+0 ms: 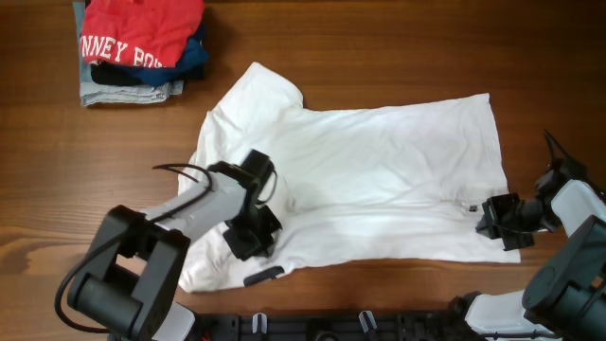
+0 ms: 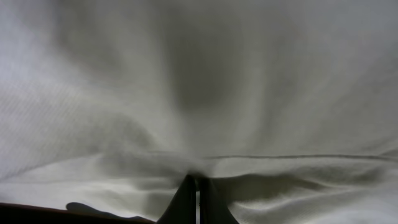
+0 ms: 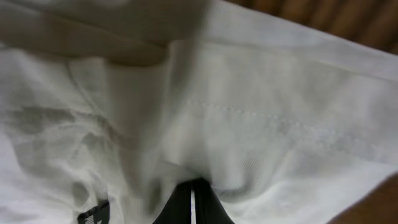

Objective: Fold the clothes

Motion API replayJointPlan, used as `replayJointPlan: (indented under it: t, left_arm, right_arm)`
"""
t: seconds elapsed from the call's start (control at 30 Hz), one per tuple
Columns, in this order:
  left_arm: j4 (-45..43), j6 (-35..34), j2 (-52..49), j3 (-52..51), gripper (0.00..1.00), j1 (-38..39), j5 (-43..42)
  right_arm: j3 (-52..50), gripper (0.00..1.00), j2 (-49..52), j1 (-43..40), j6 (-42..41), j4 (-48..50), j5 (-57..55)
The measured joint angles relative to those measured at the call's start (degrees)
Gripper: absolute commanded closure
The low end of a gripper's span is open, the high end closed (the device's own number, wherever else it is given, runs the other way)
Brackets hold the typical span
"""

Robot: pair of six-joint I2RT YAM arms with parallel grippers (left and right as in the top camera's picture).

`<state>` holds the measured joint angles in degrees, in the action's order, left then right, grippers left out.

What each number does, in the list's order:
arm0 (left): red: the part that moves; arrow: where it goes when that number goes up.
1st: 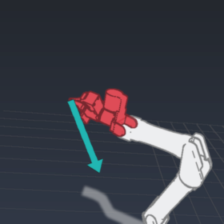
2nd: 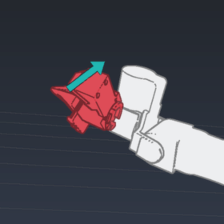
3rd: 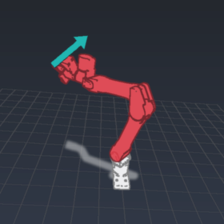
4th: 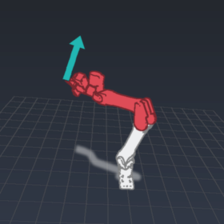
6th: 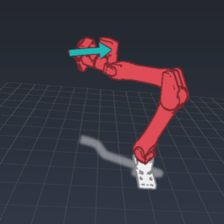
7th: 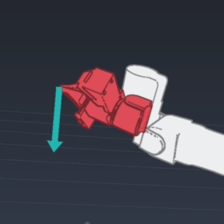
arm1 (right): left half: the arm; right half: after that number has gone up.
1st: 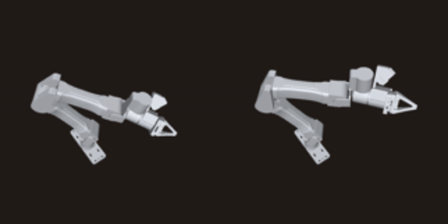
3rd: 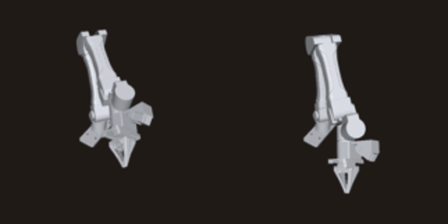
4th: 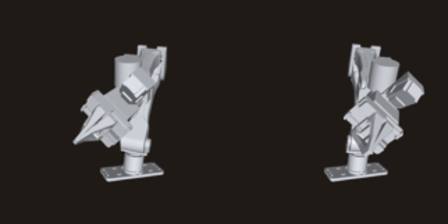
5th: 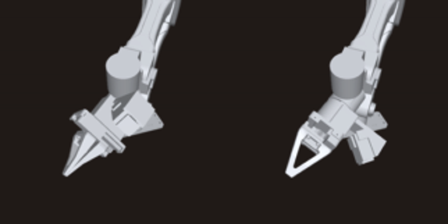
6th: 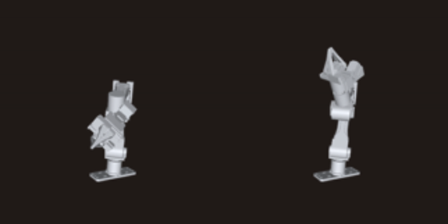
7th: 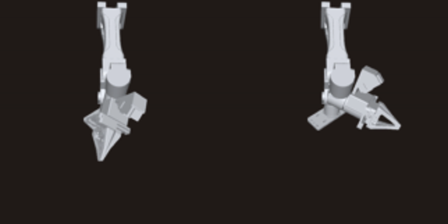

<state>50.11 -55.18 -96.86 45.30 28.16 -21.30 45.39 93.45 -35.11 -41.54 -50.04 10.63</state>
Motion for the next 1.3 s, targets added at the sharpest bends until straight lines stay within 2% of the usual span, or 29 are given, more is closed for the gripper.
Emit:
replayJointPlan:
  t: [0.13, 0.27, 0.33, 0.4, 0.47, 0.57, 0.63, 0.67, 0.7, 0.87, 1.07, 1.17, 1.3]
  left_arm:
    - [-0.28, -4.22, 1.95, -0.92, 0.96, 4.15, 1.92]
    - [1.27, -5.81, 10.75, -3.32, 0.89, 4.76, 8.28]
    - [1.11, -6.05, 14.95, -3.3, 0.88, 4.42, 10.88]
    - [1.44, -6.05, 18.23, -2.95, 0.83, 3.28, 13.55]
    - [2.8, -5.92, 19.47, -1.03, 0.71, 2.45, 16.15]
    - [1.84, -4.2, 19.63, 3.89, 0.4, 2.14, 19.85]
    - [-3.37, -2.34, 19.61, 7.02, 0.31, 1.66, 21.31]
    - [-7.8, -1.42, 19.56, 9.01, 0.27, 0.9, 21.7]
    - [-11.67, -0.11, 19.43, 11.63, 0.25, -0.33, 22.14]
    - [-20.52, 5.09, 11.78, 23.67, 0.1, -7.1, 21.75]
    - [-23.65, 18.82, -13.73, 44.68, 0.1, -12.09, 22.34]
    - [-28.35, 26.32, -22.01, 47.21, 0.11, -14.75, 22.56]
    - [-31.71, 34.25, -27.32, 47.23, 0.13, -18.32, 22.75]
  right_arm:
    - [5.2, 0.96, 0.11, -0.24, 0.5, -5.68, -3.85]
    - [14.75, 0.95, -2.43, -0.24, 2.71, -11.82, -4.72]
    - [17.53, 0.9, -3.39, -0.24, 5.92, -13.03, -4.44]
    - [19.91, 0.83, -3.78, -0.24, 7.65, -14.16, -3.96]
    - [20.46, 0.71, -3.78, -0.24, 9.2, -14.21, -3.21]
    - [20.52, 0.54, -3.78, -0.24, 14.01, -12.09, 1.44]
    - [20.59, 0.33, -3.78, 0.28, 16.13, -9.55, 5.18]
    - [20.63, 0.08, -3.78, 1.16, 17.42, -6.8, 8.0]
    - [20.74, 0.01, -3.78, 2.27, 18.27, -4.87, 10.08]
    - [24.55, 0.01, -3.78, 11.8, 20.65, 2.99, 13.99]
    - [26.47, 0.01, -3.8, 18.21, 20.61, 8.28, 7.02]
    - [26.47, 0.01, -3.78, 18.14, 20.57, 8.17, 3.82]
    - [26.45, 0.01, -3.78, 18.14, 20.59, 6.73, 2.54]
